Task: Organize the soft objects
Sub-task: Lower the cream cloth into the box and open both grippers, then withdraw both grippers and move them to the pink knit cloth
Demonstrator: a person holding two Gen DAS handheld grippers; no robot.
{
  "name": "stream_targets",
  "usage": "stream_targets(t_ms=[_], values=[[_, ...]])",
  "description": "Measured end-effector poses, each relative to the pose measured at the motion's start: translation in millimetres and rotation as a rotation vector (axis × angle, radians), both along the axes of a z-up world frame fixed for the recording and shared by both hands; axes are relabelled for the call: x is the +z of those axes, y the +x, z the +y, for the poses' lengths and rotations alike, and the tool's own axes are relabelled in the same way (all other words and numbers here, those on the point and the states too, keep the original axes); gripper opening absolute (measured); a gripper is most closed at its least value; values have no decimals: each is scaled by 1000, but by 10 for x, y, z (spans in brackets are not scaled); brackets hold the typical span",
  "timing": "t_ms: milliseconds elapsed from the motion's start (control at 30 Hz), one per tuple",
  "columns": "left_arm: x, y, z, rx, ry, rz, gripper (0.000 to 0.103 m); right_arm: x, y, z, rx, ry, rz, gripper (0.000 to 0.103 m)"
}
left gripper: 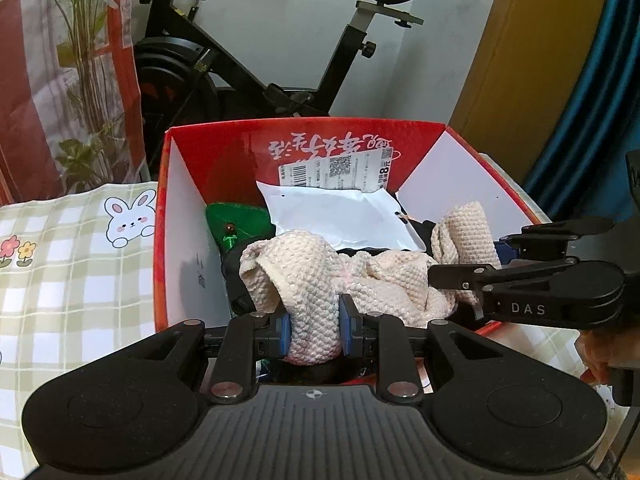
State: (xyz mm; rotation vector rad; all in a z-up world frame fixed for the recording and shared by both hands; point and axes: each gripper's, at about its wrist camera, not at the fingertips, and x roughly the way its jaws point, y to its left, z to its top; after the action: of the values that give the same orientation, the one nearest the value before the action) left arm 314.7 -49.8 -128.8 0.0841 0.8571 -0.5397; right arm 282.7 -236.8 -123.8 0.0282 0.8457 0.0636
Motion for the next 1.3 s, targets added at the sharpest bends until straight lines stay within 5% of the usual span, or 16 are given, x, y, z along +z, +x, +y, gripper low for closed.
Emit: stream_targets(t_ms=[200,367,467,833,1300], values=[[20,23,5,-4,-6,-27,35,34,-57,-43,-21,-22,-37,46],[107,-8,10,-4,-24,-69,80,160,-124,-61,-41,-51,-103,69],[197,-61,6,4,-29,-109,90,273,-183,-69,-46,-54,-147,76],[452,-393,113,85,-22,-216,101,587,-535,-46,-57,-52,-289,103],[288,-1082,350,196,43,-290,103,389,-1232,-77,-127,-12,-376,103]])
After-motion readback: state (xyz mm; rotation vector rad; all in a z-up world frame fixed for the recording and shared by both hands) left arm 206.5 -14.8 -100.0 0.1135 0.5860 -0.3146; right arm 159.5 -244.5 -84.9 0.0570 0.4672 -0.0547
